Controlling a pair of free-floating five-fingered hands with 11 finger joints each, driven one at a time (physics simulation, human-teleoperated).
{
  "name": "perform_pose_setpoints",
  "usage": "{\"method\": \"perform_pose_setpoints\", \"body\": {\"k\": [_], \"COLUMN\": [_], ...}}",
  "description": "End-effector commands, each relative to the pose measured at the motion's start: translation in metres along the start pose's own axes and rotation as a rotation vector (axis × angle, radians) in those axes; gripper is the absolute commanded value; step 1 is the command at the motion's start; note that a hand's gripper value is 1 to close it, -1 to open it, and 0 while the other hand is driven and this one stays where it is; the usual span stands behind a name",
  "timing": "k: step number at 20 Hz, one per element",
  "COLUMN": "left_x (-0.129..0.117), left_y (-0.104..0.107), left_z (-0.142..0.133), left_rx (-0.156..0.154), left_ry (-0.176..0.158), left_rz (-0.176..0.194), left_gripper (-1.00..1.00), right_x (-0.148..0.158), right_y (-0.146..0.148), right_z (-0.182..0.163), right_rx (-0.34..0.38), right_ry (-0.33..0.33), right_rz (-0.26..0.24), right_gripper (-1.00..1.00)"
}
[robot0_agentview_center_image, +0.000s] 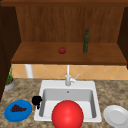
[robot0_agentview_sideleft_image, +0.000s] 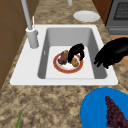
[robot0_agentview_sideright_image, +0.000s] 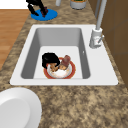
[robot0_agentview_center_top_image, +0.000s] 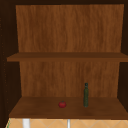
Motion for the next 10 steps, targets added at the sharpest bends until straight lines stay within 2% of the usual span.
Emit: {"method": "perform_pose_setpoints", "body": {"k": [1,2,6,10], "left_x": [0.0,0.0,0.0,0.0], "left_y": [0.0,0.0,0.0,0.0], "left_z": [0.0,0.0,0.0,0.0], "left_rx": [0.0,0.0,0.0,0.0], "left_ry": [0.0,0.0,0.0,0.0], "left_rz": [0.0,0.0,0.0,0.0], "left_gripper": [0.0,0.0,0.0,0.0], "right_x": [0.001,0.001,0.0,-0.001], "right_y": [0.001,0.0,-0.017,-0.038], "right_z": [-0.001,0.0,-0.001,0.007], "right_rx": [0.003,0.001,0.027,0.065], "right_ry": [0.004,-0.002,-0.001,0.013], "right_rz": [0.009,-0.001,0.022,0.077], "right_gripper": [-1.0,-1.0,-1.0,-1.0]}}
